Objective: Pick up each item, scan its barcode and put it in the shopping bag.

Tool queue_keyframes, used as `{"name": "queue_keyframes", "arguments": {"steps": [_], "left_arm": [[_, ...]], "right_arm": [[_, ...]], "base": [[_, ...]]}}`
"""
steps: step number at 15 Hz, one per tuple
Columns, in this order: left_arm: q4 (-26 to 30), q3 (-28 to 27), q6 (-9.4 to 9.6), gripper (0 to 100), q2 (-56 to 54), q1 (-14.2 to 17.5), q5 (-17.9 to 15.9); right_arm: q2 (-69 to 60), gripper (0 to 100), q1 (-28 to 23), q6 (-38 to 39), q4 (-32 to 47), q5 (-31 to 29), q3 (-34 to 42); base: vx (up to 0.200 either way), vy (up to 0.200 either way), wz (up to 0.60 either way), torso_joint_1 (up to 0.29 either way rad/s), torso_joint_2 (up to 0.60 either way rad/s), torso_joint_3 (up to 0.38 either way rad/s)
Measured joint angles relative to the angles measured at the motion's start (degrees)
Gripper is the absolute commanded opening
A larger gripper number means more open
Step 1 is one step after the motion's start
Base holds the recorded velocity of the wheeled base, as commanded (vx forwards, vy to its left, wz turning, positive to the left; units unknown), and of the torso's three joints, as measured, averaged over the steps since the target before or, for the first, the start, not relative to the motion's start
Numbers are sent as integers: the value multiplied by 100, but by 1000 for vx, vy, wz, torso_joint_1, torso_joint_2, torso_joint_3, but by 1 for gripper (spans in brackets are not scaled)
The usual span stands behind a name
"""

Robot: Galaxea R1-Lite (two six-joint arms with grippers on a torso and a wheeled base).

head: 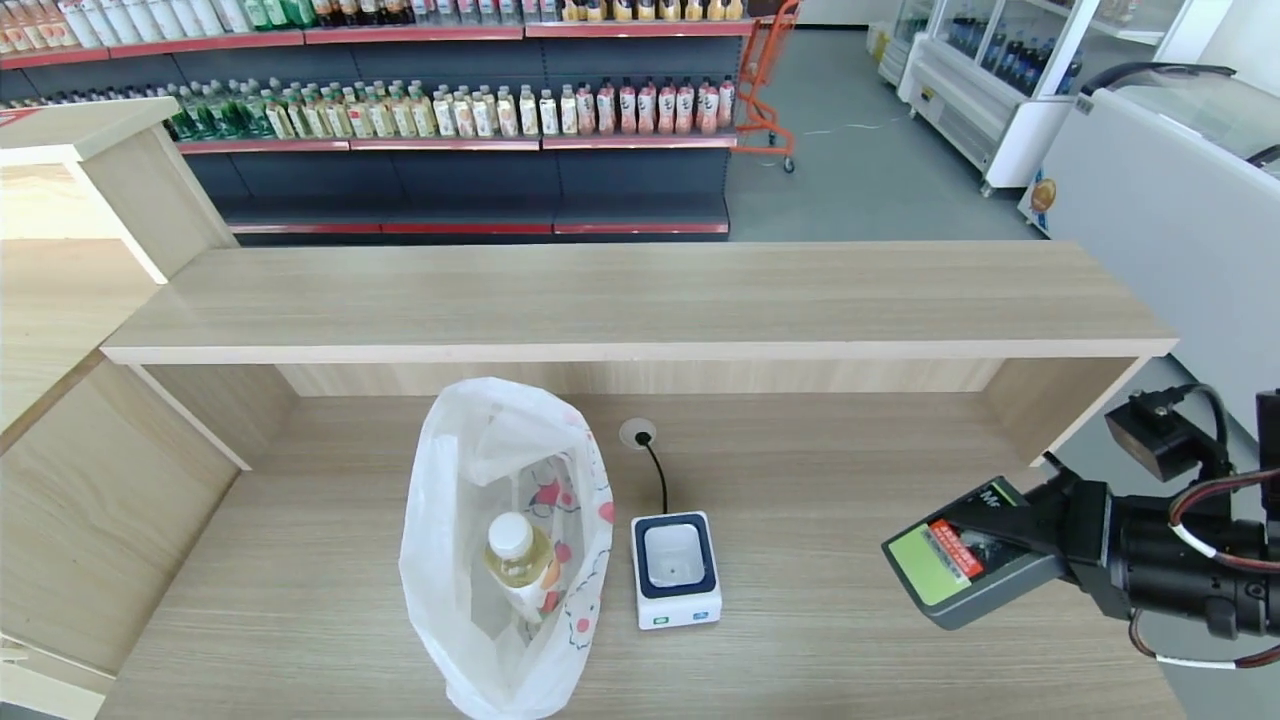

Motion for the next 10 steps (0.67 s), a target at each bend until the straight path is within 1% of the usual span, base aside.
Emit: {"name": "queue_keyframes", "arguments": {"steps": [2,4,5,8,10], "left_arm": [[-4,0,7,100,0,9,-2],[5,0,33,100,0,-2,0],[2,0,32,100,0,0,0],[2,0,21,100,0,5,1],[0,0,18,100,0,-5,1]], "right_arm": [[1,0,16,-112,30,-41,0],[72,0,38,-463,24,-56,6],[157,0,38,-813,22,-154,13],[505,0,208,-1451,-57,-321,2],[891,0,322,-1782,-466,-349,-13]], "base": [[0,200,0,7,0,2],[0,200,0,10,2,2],[0,0,0,0,0,0],[0,0,0,0,0,0],[0,0,0,0,0,0]]}}
